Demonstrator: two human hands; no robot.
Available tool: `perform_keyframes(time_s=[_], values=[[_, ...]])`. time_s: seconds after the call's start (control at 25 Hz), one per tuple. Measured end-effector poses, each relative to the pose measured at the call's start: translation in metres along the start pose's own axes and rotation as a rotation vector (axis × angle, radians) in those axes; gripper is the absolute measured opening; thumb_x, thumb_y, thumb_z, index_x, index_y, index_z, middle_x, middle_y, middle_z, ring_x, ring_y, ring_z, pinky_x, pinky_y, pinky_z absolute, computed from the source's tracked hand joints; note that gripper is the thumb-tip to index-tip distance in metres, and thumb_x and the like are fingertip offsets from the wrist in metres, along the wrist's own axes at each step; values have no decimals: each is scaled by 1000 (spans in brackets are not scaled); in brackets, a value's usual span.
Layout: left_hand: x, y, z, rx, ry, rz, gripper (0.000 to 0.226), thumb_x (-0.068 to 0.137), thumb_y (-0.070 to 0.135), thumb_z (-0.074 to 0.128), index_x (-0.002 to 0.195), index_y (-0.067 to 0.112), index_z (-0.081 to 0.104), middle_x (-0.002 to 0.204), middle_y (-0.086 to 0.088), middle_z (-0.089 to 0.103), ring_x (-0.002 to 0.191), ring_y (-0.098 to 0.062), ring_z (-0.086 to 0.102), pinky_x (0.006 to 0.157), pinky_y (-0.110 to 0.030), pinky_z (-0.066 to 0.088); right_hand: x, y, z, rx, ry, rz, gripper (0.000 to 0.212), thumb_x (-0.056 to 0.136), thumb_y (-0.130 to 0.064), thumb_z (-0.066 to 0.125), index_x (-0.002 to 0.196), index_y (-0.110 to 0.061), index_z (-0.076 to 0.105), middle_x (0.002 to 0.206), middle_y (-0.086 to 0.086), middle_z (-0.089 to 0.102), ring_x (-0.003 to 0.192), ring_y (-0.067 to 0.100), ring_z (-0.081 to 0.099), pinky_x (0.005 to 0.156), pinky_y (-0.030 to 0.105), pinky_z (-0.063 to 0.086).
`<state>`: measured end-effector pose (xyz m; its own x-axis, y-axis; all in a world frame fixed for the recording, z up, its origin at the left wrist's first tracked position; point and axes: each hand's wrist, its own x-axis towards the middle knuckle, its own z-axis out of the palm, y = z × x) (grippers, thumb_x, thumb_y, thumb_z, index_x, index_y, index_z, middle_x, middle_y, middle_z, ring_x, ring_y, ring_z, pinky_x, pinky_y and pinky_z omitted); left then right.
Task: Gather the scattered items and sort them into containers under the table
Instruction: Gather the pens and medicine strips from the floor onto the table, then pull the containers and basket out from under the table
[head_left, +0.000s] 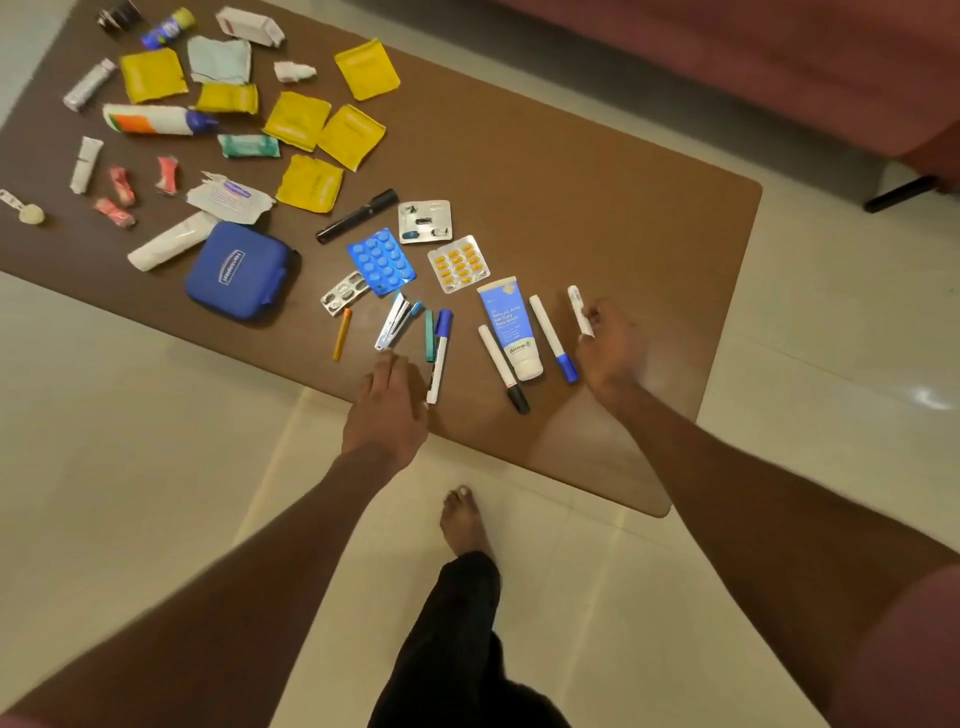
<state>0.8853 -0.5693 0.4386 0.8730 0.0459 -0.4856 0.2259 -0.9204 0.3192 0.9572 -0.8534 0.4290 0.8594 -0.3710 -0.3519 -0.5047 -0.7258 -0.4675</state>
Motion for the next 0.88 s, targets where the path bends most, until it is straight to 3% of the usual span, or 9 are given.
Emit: perform_keyframes(time_s=[0.2,0.36,0.56,0.88], values=[[-1,-20,8,59,-2,79,58,101,23,57,152,9,34,169,-4,2,147,-30,30,113,-42,43,-12,3,15,-147,65,-115,28,92,-10,61,119,-16,59,120,6,63,110,34,59,85,43,50],[-7,-23,5,20,17,136,63,97,20,60,154,13,32,170,0,1,147,-30,28,111,-45,45,-63,-9,22,-62,214,-125,34,90,-12,61,123,-17,57,125,6,57,109,34,57,84,43,49],[-37,-32,-13,12,119,154,45,98,23,56,142,17,45,165,-3,24,146,-26,33,106,-45,49,-152,-41,45,5,256,-268,29,90,-10,58,117,-16,63,118,6,59,101,31,59,81,42,50],[-140,-119,-21,33,138,172,43,102,26,51,144,16,49,150,-3,46,140,-21,42,107,-40,46,-289,-67,90,28,82,-276,26,97,-13,59,122,-18,62,121,-1,59,111,17,56,94,42,53]])
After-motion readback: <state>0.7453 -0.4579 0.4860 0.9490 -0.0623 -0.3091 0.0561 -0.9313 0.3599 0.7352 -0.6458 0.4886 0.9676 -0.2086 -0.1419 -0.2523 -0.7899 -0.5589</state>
